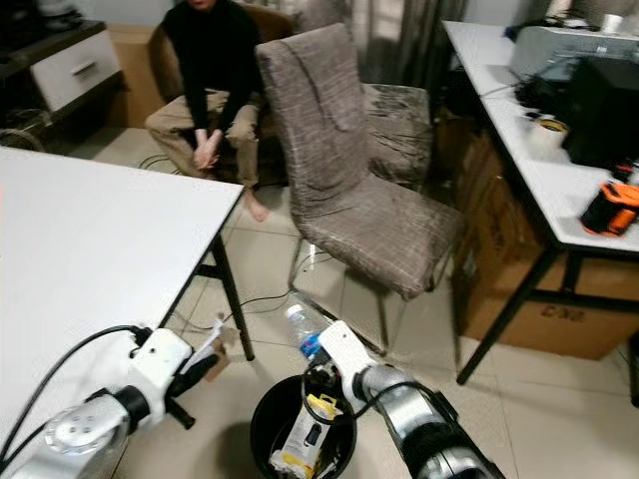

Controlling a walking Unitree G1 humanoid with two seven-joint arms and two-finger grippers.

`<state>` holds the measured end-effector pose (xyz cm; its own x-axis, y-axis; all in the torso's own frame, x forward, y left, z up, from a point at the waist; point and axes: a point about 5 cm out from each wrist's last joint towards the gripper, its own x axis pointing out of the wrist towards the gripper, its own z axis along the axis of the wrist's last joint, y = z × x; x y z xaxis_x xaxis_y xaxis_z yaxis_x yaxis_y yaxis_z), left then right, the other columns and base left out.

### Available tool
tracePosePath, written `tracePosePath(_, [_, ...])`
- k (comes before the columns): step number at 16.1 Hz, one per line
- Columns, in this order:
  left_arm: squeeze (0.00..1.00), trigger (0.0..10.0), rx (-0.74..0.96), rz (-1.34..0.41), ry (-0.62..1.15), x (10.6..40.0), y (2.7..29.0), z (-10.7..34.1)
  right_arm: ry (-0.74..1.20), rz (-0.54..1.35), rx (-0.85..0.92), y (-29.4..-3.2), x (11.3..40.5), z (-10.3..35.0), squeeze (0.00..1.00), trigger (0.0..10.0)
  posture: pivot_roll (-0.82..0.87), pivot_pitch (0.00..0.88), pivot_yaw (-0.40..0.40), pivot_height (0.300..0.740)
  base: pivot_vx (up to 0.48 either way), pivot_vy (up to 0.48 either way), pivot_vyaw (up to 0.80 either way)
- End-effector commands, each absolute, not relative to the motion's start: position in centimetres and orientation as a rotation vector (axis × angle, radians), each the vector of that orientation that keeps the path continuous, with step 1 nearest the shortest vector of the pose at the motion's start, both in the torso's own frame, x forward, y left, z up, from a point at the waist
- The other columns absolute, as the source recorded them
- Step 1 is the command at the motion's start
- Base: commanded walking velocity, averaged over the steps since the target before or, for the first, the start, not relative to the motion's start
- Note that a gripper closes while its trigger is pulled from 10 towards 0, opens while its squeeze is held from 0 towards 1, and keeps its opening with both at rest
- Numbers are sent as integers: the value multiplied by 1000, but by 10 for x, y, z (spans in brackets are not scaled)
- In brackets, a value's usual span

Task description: Picking trash to rubbish bin

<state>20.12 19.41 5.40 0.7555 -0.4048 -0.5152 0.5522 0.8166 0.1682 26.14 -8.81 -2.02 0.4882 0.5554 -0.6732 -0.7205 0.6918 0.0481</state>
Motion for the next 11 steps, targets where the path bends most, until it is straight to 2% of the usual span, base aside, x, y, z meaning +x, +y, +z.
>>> tracePosePath(1, [0, 10000, 310, -555, 476, 200, 195, 60, 721, 809, -274, -88, 264, -19, 0, 10000, 3, 0, -41, 740, 0, 0, 0])
tracePosePath(5, [0, 10000, 291, -546, 475, 194, 201, 64, 714, 825, -303, -83, 272, -16, 0, 10000, 3, 0, -39, 740, 0, 0, 0])
tracePosePath(6, [0, 10000, 290, -546, 477, 194, 201, 64, 707, 841, -311, -81, 273, -15, 220, 10000, 7, 0, -41, 740, 0, 0, 0])
tracePosePath(7, [0, 10000, 290, -547, 477, 194, 201, 64, 706, 843, -311, -81, 273, -14, 663, 10000, 8, 0, -42, 740, 0, 0, 0])
tracePosePath(8, [0, 10000, 288, -547, 478, 194, 201, 64, 705, 843, -309, -80, 274, -14, 663, 10000, 8, 0, -42, 740, 0, 0, 0])
tracePosePath(9, [0, 10000, 288, -545, 480, 193, 201, 64, 695, 823, -292, -80, 277, -12, 1000, 10000, 8, 0, -41, 740, 0, 0, 0])
tracePosePath(11, [0, 10000, 282, -545, 474, 193, 199, 64, 668, 790, -265, -80, 283, -8, 1000, 10000, -1, 0, -36, 740, 0, 0, 0])
